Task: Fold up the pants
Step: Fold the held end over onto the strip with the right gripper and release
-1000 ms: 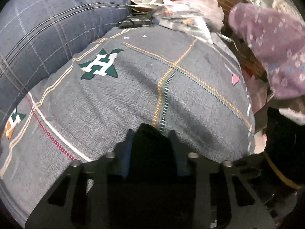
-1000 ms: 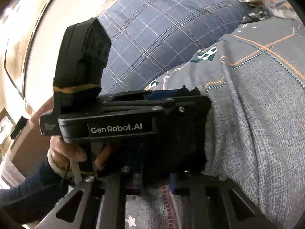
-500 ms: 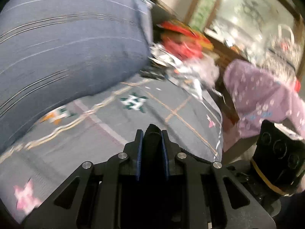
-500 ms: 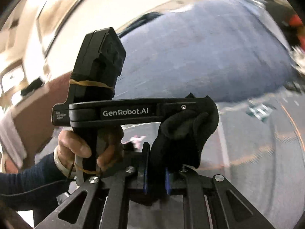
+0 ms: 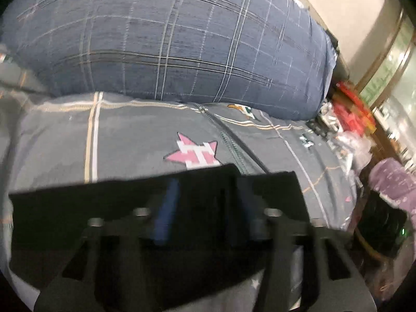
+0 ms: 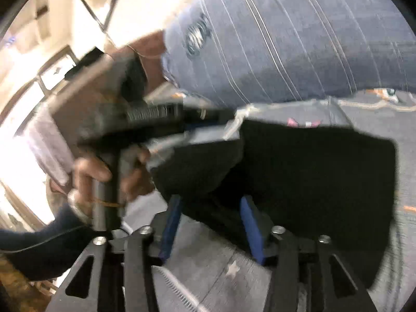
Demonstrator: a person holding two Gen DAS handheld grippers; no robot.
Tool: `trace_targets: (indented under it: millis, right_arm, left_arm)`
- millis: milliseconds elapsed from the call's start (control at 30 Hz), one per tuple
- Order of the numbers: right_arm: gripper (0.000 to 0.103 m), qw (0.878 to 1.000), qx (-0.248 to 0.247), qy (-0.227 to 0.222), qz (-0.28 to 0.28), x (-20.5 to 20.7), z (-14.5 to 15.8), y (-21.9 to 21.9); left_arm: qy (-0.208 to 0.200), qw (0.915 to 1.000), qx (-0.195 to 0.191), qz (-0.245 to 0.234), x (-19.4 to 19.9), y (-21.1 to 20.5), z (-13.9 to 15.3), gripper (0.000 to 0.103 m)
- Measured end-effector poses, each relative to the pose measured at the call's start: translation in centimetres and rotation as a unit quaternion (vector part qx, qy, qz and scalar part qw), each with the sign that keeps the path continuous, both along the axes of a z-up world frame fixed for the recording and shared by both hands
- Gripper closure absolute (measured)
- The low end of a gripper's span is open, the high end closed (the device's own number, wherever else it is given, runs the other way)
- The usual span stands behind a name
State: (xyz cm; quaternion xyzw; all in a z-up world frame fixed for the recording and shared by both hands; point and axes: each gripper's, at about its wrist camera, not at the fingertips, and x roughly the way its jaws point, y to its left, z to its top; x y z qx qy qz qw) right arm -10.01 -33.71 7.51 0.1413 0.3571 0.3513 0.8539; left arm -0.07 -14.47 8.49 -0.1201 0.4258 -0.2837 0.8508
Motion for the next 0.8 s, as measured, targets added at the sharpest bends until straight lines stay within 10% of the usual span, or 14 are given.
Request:
trace_targets:
  millis: [200, 400, 533, 800]
  right_arm:
    - [0.05, 0.994, -0.058, -0.018, -0.086, -1.3, 2.0, -5.1]
    - [0.05, 0.99, -0.074, 0.006, -0.117, 0.5, 0.9, -6.3]
    - [0.05, 0.989, -0.096, 0.008, -0.112, 1.4, 0.3, -5.1]
    - [0.05, 0.991, -0.099, -0.008, -0.095, 2.7, 0.7, -2.8]
  left_arm:
    - [0.034, 0.9991, -0.026, -0.004, -2.2, -2.1, -0.9, 0.042]
    - [0.02, 0.9958, 0.088, 0.014, -3.4, -6.8, -3.3, 0.042]
    - [0.047, 0.9982, 0.009, 0.037, -2.7, -5.5, -3.5, 0.078]
    - [0.044, 0.9962, 0.046, 0.06, -3.1, -3.7, -4.2, 0.078]
